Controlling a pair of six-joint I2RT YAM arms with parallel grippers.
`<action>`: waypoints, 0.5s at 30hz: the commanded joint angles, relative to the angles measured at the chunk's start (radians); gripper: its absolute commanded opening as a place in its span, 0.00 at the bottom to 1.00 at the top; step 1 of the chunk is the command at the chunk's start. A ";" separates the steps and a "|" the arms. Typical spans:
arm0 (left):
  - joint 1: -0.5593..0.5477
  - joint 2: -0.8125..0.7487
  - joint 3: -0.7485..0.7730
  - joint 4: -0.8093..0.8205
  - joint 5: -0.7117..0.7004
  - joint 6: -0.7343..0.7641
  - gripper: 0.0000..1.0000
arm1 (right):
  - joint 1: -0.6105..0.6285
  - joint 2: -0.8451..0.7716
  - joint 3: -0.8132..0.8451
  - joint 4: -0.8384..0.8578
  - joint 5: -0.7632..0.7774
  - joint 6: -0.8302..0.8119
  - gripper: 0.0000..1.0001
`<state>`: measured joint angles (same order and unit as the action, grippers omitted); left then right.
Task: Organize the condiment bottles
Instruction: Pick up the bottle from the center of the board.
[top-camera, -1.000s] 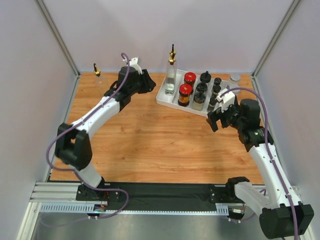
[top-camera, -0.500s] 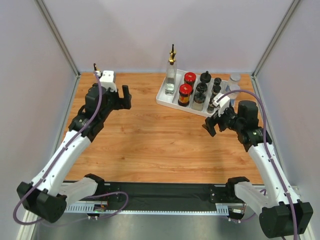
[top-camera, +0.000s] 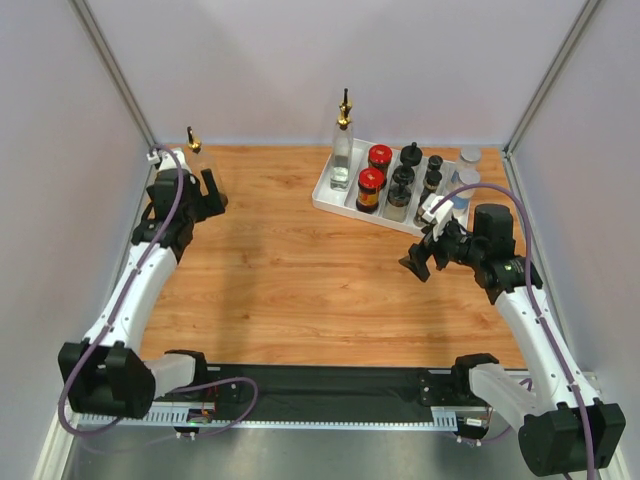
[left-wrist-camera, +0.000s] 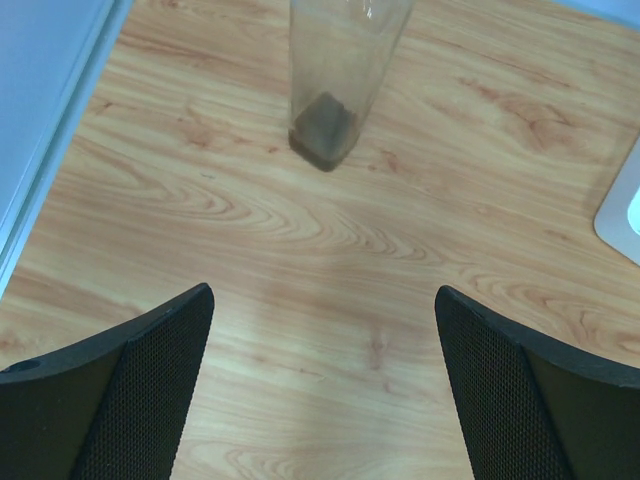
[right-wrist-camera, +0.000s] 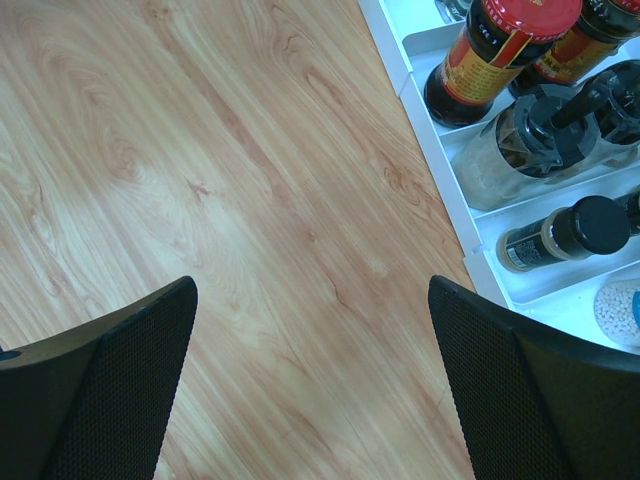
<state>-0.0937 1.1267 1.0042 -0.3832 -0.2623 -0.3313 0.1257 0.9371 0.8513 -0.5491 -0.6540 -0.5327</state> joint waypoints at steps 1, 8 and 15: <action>0.025 0.094 0.109 0.066 0.018 -0.012 0.98 | -0.003 -0.011 0.006 0.002 -0.024 -0.026 1.00; 0.037 0.330 0.325 0.098 0.052 0.044 0.91 | -0.003 -0.012 0.009 0.002 -0.024 -0.020 1.00; 0.057 0.490 0.513 0.072 0.051 0.074 0.81 | -0.001 -0.018 0.011 0.003 -0.024 -0.015 1.00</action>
<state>-0.0547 1.5665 1.4322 -0.3164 -0.2188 -0.2901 0.1257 0.9367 0.8513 -0.5495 -0.6571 -0.5323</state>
